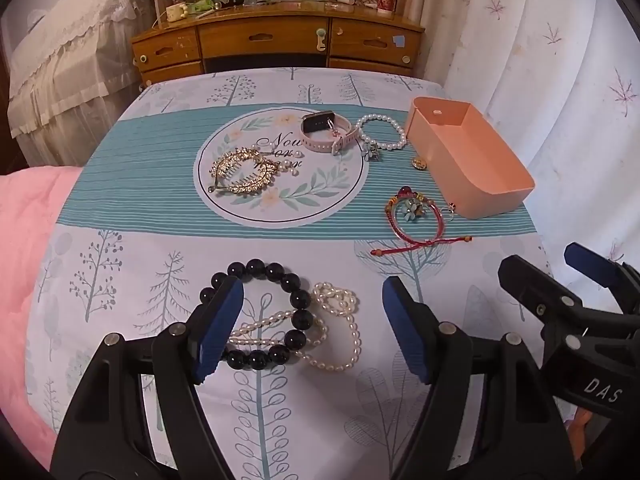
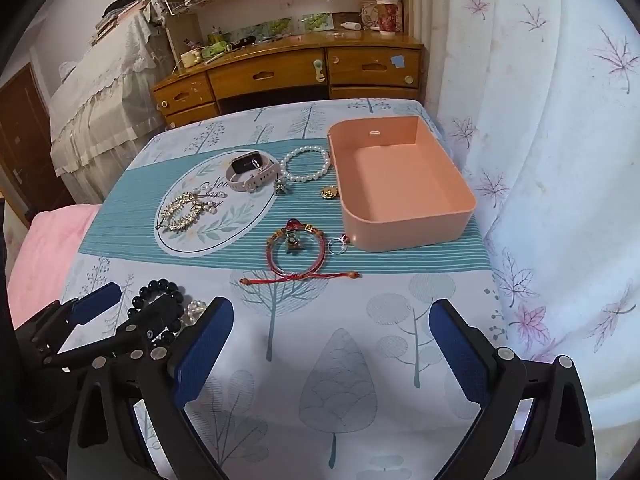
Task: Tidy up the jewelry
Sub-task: 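Move the open left tool over the black bead bracelet and pearl necklace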
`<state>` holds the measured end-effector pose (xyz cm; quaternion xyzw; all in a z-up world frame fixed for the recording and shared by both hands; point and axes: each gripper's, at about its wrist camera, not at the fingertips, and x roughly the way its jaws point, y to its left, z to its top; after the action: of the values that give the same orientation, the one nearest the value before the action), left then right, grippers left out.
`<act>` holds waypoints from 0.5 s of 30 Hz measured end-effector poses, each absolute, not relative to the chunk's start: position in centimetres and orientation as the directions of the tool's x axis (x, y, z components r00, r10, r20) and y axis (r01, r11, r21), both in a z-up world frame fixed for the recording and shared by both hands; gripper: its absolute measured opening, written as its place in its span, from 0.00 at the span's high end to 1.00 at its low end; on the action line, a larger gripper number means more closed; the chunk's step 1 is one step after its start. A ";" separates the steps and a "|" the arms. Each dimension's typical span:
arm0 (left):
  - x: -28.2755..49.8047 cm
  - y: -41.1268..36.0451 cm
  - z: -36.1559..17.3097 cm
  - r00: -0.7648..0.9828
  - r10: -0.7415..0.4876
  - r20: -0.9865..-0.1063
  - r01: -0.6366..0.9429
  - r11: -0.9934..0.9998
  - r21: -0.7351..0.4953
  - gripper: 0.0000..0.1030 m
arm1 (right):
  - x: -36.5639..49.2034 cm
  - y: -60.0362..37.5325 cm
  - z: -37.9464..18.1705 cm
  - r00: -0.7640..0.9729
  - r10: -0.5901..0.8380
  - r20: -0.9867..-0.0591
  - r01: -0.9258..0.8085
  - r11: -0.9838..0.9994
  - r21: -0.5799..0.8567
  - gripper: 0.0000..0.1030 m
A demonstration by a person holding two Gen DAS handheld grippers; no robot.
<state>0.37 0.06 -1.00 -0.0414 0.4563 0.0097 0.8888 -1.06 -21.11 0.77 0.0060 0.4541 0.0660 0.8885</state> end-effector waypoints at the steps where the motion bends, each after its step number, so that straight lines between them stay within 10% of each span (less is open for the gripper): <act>1: 0.3 0.1 -1.1 0.583 -0.022 -0.812 -0.057 0.996 -0.068 0.32 | -1.0 -21.1 0.7 0.575 0.127 -0.808 -0.111 0.991 0.076 0.03; 15: 0.1 0.4 -1.5 0.578 -0.038 -0.815 -0.066 0.993 -0.093 0.32 | -0.5 -20.7 -1.1 0.534 0.127 -0.836 -0.104 0.991 0.084 0.04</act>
<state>0.13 0.37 -1.54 -0.0568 0.4595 0.0078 0.8863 -0.48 -20.74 -1.09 0.0120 0.4781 0.0661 0.8757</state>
